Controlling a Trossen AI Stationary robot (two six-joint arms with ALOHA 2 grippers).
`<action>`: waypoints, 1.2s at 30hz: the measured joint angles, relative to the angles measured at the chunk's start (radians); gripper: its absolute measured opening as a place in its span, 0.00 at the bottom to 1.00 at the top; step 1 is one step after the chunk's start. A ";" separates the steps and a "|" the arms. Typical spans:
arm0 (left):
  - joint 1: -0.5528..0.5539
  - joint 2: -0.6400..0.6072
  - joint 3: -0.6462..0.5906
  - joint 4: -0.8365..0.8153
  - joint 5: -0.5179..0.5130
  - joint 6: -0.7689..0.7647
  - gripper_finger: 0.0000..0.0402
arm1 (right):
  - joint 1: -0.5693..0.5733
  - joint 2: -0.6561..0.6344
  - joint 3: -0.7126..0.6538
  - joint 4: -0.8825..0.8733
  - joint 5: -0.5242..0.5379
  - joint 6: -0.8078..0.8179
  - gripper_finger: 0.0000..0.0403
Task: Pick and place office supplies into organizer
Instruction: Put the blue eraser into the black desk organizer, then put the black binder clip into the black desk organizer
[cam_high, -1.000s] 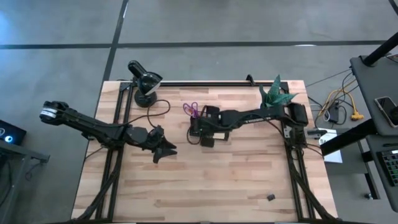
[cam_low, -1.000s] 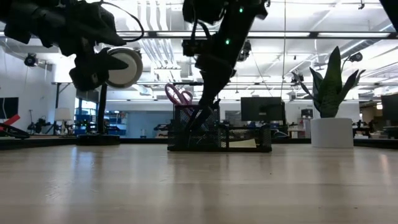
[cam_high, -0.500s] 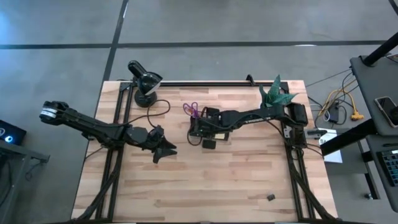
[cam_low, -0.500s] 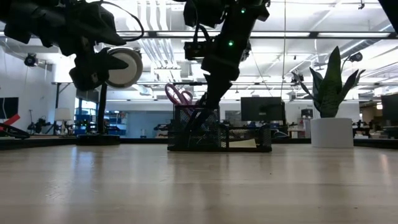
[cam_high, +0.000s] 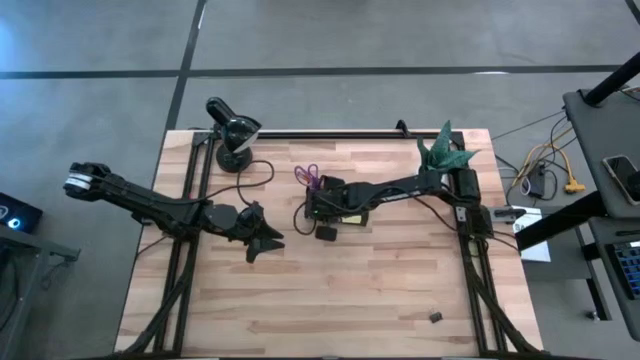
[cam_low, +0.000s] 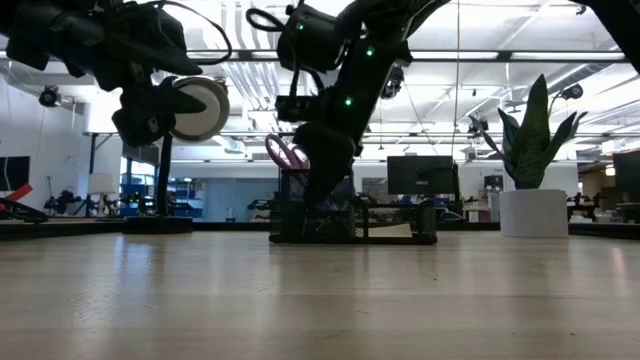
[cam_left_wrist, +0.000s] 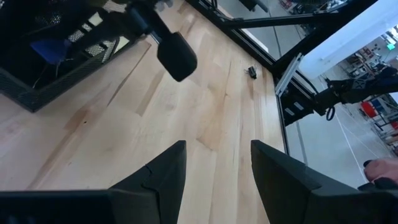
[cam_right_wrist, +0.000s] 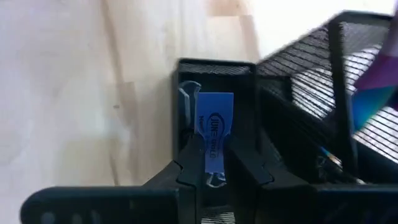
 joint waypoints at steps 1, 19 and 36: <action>0.000 0.000 0.000 -0.001 0.000 -0.001 0.40 | -0.002 0.000 0.000 0.001 0.012 0.003 0.11; 0.000 0.000 0.000 0.001 0.000 -0.001 0.40 | -0.013 0.008 0.001 0.053 0.023 0.030 0.37; 0.000 -0.009 0.001 0.001 0.005 0.027 0.40 | 0.238 -0.175 -0.067 -0.384 0.009 0.096 0.41</action>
